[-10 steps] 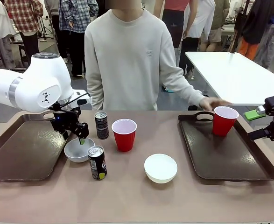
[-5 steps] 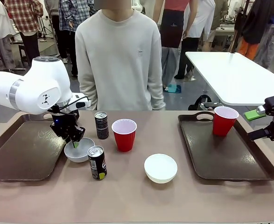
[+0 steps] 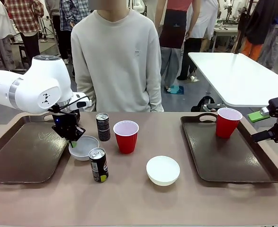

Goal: Prepare tableware on both trays.
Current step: Pick up a Picnic Bowl from the table and place it on a Handle tray.

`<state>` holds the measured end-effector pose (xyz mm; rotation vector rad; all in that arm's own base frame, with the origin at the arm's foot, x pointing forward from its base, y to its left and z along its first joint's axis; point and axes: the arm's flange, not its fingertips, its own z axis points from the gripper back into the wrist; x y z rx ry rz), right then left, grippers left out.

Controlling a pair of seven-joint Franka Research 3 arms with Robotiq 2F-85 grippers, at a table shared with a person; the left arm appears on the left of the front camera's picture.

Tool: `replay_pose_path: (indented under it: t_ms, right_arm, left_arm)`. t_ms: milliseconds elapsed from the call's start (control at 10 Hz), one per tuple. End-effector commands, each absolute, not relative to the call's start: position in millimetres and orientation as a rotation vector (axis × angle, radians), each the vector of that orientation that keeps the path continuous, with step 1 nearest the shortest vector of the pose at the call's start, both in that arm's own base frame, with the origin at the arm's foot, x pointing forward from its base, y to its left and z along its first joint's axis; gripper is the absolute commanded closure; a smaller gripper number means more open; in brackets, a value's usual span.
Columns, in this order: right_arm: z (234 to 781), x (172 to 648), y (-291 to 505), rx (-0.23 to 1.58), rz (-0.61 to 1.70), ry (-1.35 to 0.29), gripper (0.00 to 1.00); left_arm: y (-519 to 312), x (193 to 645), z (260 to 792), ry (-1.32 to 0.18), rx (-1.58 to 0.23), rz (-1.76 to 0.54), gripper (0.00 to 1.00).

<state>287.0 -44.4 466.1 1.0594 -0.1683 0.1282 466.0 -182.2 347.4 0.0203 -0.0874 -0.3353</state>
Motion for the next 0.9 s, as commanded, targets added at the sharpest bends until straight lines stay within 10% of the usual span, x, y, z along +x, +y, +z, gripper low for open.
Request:
replay_pose_path:
  t_ms: [0, 800]
  right_arm:
    - [467, 288, -42, 1.085, 0.111, -0.165, 0.00]
    - [467, 288, -42, 1.085, 0.111, -0.165, 0.00]
  left_arm:
    - [-182, 464, 339, -0.061, 0.067, -0.296, 1.00]
    - [-146, 378, 405, -0.112, -0.077, -0.284, 1.00]
